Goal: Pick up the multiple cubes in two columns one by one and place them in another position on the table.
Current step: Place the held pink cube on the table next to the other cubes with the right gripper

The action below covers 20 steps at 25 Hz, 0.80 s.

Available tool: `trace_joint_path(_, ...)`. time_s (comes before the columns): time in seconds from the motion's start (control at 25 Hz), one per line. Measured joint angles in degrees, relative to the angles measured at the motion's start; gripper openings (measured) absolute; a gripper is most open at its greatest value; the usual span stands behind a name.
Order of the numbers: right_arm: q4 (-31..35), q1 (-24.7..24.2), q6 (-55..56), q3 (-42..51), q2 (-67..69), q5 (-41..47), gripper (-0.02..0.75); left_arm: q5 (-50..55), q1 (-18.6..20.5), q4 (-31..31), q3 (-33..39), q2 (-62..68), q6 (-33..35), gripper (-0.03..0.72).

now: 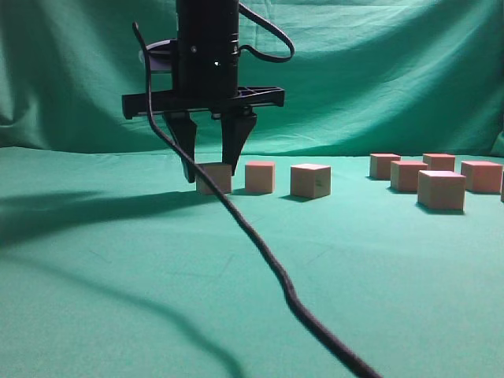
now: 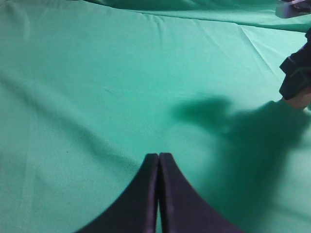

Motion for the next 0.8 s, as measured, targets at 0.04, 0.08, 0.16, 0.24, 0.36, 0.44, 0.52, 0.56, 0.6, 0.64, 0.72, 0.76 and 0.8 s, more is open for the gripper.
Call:
trace_joint_path(0.04, 0.1, 0.0, 0.0, 0.0, 0.0, -0.1, 0.316, 0.0, 0.0, 0.0, 0.0, 0.0, 0.0, 0.0)
trace_joint_path(0.08, 0.1, 0.0, -0.1, 0.0, 0.0, -0.3, 0.367, 0.0, 0.0, 0.0, 0.0, 0.0, 0.0, 0.0)
trace_joint_path(0.16, 0.2, 0.0, -0.1, 0.0, 0.0, -0.6, 0.375, 0.0, 0.0, 0.0, 0.0, 0.0, 0.0, 0.0)
trace_joint_path(0.24, 0.3, 0.0, -0.1, 0.0, 0.0, -1.0, 0.436, 0.0, 0.0, 0.0, 0.0, 0.0, 0.0, 0.0)
trace_joint_path(0.36, 0.3, 0.0, -0.1, 0.0, 0.0, -2.7, 0.436, 0.0, 0.0, 0.0, 0.0, 0.0, 0.0, 0.0)
trace_joint_path(0.44, 0.3, 0.0, -0.4, -0.2, 0.0, -4.4, 0.436, 0.0, 0.0, 0.0, 0.0, 0.0, 0.0, 0.0)
trace_joint_path(0.52, 0.3, 0.0, -2.0, -2.0, 0.0, -4.7, 0.436, 0.0, 0.0, 0.0, 0.0, 0.0, 0.0, 0.0)
trace_joint_path(0.56, 0.2, 0.0, -2.9, -3.2, 0.0, -4.7, 0.436, 0.0, 0.0, 0.0, 0.0, 0.0, 0.0, 0.0)
trace_joint_path(0.6, 0.2, 0.0, -3.8, -4.9, 0.0, -4.7, 0.436, 0.0, 0.0, 0.0, 0.0, 0.0, 0.0, 0.0)
trace_joint_path(0.64, 0.1, 0.0, -4.4, -6.8, 0.0, -4.6, 0.436, 0.0, 0.0, 0.0, 0.0, 0.0, 0.0, 0.0)
trace_joint_path(0.72, 0.1, 0.0, -5.0, -10.6, -0.1, -3.0, 0.436, 0.0, 0.0, 0.0, 0.0, 0.0, 0.0, 0.0)
trace_joint_path(0.76, 0.1, 0.0, -5.2, -12.6, -0.4, -1.7, 0.436, 0.0, 0.0, 0.0, 0.0, 0.0, 0.0, 0.0)
trace_joint_path(0.8, 0.1, 0.0, -5.3, -14.3, -1.1, -0.3, 0.436, 0.0, 0.0, 0.0, 0.0, 0.0, 0.0, 0.0)
